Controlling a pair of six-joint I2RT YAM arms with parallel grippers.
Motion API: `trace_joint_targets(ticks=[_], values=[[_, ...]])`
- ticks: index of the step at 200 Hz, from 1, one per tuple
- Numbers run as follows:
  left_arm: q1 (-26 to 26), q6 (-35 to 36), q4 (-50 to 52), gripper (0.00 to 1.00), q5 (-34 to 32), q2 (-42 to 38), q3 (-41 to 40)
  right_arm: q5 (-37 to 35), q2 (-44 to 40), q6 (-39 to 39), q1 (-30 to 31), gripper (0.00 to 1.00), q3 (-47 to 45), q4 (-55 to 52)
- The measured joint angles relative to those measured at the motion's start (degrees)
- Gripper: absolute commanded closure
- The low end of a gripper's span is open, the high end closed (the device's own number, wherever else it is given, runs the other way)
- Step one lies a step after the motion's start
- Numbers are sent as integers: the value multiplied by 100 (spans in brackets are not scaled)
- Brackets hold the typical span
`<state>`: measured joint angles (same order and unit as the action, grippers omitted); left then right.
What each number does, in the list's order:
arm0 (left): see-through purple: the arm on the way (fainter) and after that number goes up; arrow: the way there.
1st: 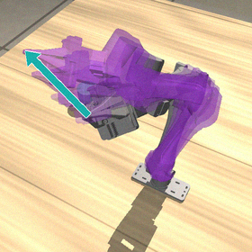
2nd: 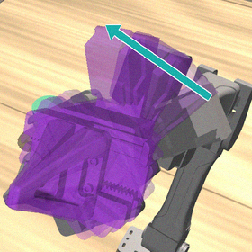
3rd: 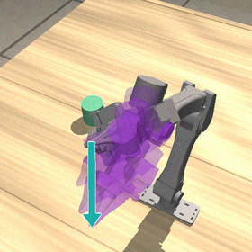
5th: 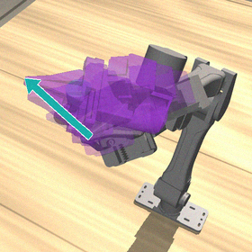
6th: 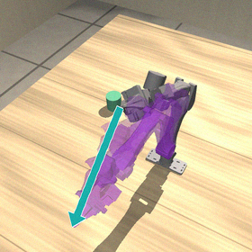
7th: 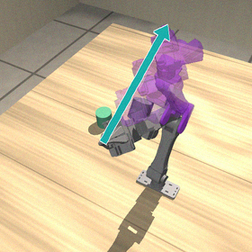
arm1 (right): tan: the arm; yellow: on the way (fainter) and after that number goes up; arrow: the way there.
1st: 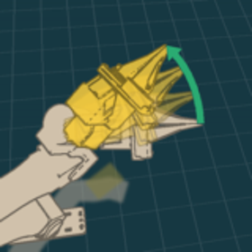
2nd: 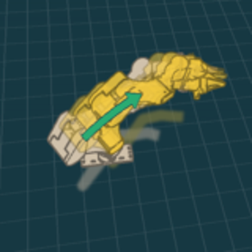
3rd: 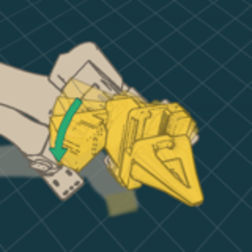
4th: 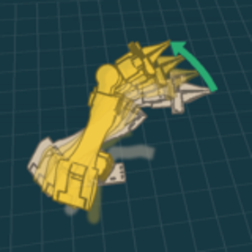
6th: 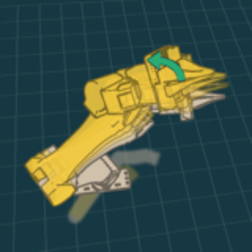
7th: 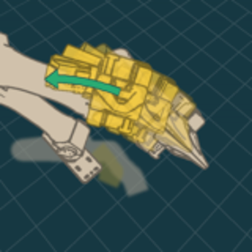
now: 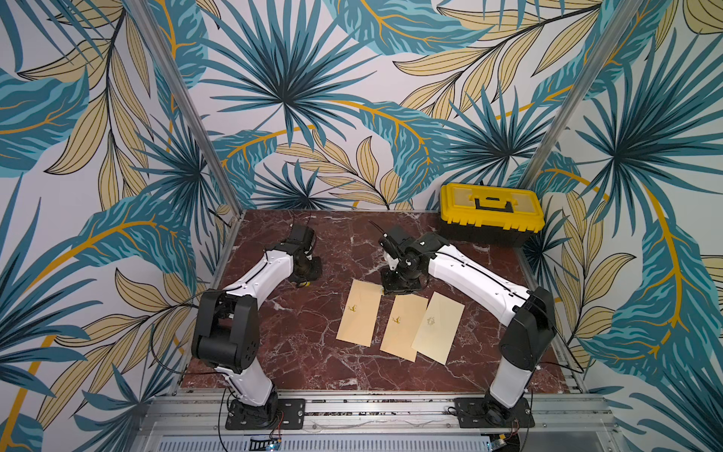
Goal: Seal the envelope with a glue stick
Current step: Seal the envelope at the center of the board, then pick up the lid from the center of the board.
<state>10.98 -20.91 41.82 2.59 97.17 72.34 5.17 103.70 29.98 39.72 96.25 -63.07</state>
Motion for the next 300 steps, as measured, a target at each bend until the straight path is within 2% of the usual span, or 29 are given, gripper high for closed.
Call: trace_joint_targets(ticks=[32, 84, 197, 231, 300], values=[[-164, 96, 9, 65, -304, 127, 118, -26, -22, -4, 0, 100, 0, -26], [-479, 227, 57, 64, -321, 765, 546, -44, -96, -4, 0, 100, 0, -46], [-481, 247, -4, 62, -258, 1412, 643, -44, -98, -26, -9, 100, 0, -120], [-479, 247, -37, 65, -249, 1495, 643, -44, -98, -26, -11, 100, 0, -133], [-350, 229, -37, 62, -323, 1497, 608, -44, -98, -26, -11, 100, 0, -142]])
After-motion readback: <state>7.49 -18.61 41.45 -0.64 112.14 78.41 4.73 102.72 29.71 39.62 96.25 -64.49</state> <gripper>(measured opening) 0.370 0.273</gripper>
